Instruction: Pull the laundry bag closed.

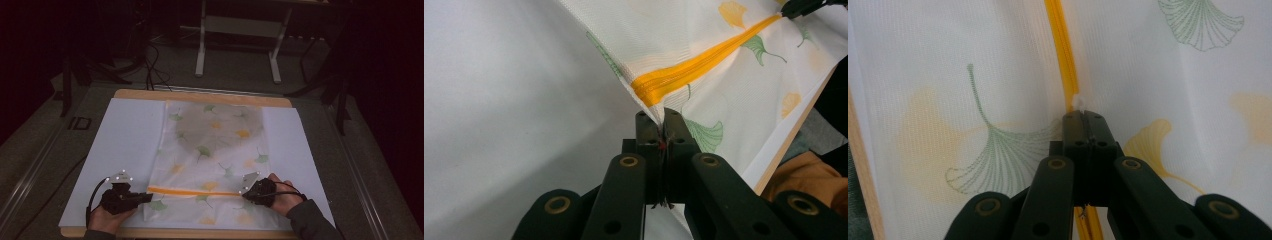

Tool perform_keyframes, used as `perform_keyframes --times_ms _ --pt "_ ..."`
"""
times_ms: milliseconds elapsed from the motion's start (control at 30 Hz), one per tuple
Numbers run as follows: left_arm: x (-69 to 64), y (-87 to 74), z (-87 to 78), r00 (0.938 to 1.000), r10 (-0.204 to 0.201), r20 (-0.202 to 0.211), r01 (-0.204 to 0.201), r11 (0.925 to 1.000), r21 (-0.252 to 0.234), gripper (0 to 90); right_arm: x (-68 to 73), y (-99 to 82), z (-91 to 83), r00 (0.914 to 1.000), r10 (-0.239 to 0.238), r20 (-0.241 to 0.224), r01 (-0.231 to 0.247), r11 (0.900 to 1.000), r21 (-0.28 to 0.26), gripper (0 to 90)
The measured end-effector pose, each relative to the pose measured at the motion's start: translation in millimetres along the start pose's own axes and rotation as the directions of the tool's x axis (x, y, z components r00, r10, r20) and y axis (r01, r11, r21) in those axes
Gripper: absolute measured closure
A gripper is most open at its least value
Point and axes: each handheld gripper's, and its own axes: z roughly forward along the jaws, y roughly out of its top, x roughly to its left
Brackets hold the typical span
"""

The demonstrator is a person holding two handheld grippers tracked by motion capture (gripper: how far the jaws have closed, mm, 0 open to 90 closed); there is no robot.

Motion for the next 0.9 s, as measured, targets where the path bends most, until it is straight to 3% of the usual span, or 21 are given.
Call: perform_keyframes --times_ms 900 --pt "0.8 -0.4 -0.6 0.9999 -0.002 -0.01 0.002 1.0 -0.002 88.5 -3.9 -28.0 -13.5 0.9992 0.033 0.024 -0.033 0.9992 0.021 90.0"
